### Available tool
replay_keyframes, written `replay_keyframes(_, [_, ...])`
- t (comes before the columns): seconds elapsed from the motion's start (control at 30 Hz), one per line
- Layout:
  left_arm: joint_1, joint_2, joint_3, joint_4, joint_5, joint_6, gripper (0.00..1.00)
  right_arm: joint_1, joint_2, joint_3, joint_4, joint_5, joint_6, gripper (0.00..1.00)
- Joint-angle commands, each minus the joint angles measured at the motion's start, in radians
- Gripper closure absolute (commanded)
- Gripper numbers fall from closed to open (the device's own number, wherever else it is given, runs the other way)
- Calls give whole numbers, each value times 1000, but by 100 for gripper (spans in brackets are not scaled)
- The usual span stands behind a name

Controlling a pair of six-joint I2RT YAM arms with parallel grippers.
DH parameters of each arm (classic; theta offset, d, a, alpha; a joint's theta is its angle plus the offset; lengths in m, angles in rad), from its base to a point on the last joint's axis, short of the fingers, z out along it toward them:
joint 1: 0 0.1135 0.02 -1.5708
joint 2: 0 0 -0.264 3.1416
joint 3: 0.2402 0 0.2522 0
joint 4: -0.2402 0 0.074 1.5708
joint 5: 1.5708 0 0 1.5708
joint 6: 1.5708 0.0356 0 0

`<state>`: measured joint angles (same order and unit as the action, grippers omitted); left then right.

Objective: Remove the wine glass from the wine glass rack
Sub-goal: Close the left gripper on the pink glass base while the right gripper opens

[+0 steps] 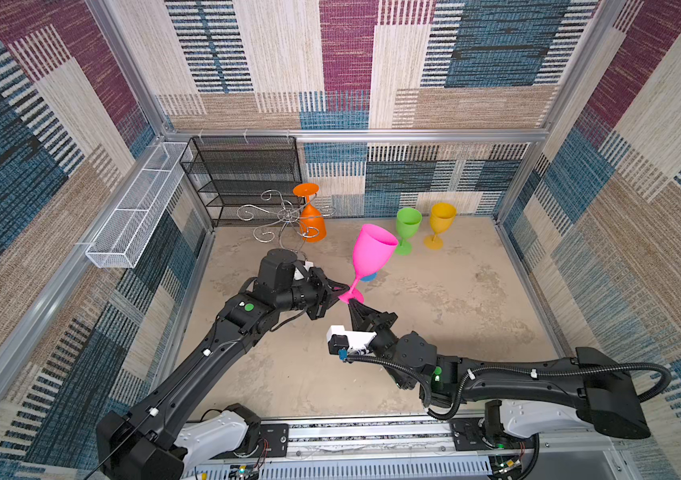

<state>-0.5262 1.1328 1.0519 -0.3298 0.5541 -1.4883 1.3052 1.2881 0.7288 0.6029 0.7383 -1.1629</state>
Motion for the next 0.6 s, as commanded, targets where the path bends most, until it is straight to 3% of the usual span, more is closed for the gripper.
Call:
replay_keyframes(0.0, [-1,-3,-9,39,46,39,100,3,-12,20,29,-9,35,84])
replay_keyframes(0.1, [0,1,-42,122,62,33,100,2,-36,27,-4,-21,77,63])
replay_keyframes(0.23, [3,21,-89,246,101,8,100,4,-52,32,-40,-10,117,44])
replay_keyframes(0.43, [18,14,-185,355,95,2,100,20,-134,77,-250,-21,285,30])
replay_keyframes(0.57, [27,-11,-222,360,86,36,100,22,-208,104,-344,-57,399,28])
